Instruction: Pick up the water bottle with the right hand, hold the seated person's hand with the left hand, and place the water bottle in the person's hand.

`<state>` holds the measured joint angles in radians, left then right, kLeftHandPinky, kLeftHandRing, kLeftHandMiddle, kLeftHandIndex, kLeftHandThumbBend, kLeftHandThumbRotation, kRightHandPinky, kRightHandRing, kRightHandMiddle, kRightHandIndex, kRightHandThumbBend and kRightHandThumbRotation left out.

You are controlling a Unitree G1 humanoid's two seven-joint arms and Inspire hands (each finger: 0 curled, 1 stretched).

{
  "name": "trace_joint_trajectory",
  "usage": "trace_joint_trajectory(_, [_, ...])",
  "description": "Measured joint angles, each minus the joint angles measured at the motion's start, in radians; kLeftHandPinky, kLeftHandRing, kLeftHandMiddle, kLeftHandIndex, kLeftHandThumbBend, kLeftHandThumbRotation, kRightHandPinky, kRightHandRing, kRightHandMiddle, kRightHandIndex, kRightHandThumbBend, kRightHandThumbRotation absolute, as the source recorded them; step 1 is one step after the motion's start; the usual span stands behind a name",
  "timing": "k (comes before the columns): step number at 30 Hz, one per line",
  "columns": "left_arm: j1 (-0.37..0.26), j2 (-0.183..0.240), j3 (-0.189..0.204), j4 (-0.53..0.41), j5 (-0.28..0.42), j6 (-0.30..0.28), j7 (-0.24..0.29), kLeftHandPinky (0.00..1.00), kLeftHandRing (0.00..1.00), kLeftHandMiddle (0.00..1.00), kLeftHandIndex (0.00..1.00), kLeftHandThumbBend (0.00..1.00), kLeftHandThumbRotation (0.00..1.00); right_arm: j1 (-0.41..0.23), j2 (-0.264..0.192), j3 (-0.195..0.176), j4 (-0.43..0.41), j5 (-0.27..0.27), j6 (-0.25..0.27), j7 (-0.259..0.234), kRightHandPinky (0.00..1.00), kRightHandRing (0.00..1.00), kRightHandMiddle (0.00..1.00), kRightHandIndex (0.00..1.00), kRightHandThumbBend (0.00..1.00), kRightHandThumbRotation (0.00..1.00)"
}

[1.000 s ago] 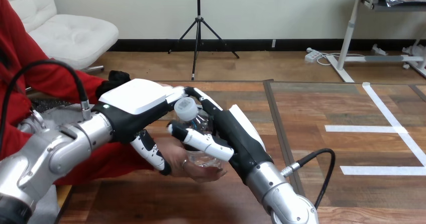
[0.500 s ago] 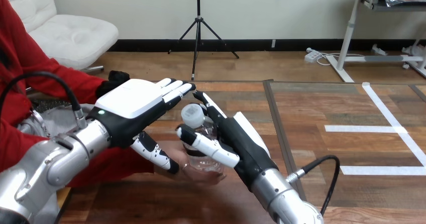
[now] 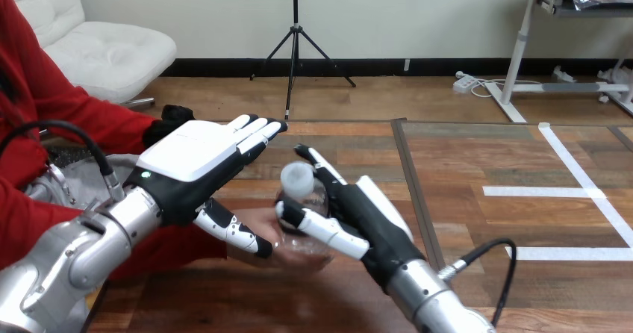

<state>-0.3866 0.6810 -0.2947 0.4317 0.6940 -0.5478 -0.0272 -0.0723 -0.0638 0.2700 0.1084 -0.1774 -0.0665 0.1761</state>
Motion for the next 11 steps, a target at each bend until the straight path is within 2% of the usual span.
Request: trace_joint_trajectory(11, [0.032,-0.023,0.0,0.0,-0.016,0.0,0.051,0.97,1.0,1.0,1.0,1.0,0.51,0.004,-0.041,-0.056,0.001,0.059,-0.04,0.01,0.92,0.96,0.95,1.0,1.0,0.78])
